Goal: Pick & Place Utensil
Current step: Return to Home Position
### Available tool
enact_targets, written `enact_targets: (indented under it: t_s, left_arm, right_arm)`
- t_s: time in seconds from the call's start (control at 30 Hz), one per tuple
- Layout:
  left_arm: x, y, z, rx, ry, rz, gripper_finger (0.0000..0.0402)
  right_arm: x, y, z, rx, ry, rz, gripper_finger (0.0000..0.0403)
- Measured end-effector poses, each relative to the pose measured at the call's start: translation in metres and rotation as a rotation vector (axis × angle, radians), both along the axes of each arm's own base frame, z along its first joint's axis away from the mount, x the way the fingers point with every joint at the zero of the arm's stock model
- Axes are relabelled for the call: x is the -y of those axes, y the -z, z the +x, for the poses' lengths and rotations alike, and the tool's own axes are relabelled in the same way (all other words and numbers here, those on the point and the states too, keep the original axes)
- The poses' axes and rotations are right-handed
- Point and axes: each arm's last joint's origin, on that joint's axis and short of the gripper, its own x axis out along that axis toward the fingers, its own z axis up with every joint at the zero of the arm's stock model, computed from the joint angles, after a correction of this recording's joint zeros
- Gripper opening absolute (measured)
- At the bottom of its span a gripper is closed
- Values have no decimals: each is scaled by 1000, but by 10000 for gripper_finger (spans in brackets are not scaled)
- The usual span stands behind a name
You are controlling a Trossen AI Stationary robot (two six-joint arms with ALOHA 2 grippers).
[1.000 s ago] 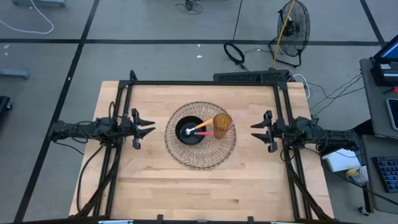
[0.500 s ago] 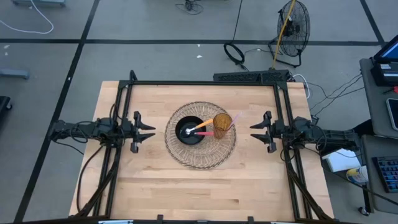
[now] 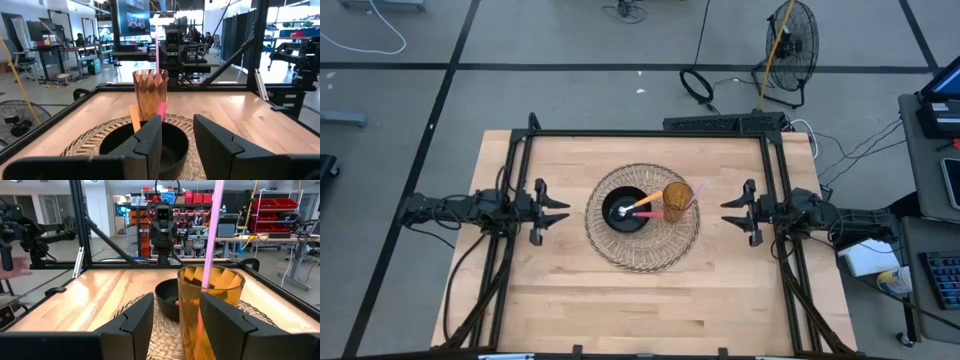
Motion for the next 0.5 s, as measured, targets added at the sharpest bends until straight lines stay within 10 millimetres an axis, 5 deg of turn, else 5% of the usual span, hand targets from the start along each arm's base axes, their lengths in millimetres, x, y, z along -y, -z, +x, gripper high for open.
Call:
enact_targets:
  t_s: [0.5]
  left_arm:
    - [0,-1,0,17,1,-4,120]
  right_arm:
    - [0,1,0,-9,0,1,155]
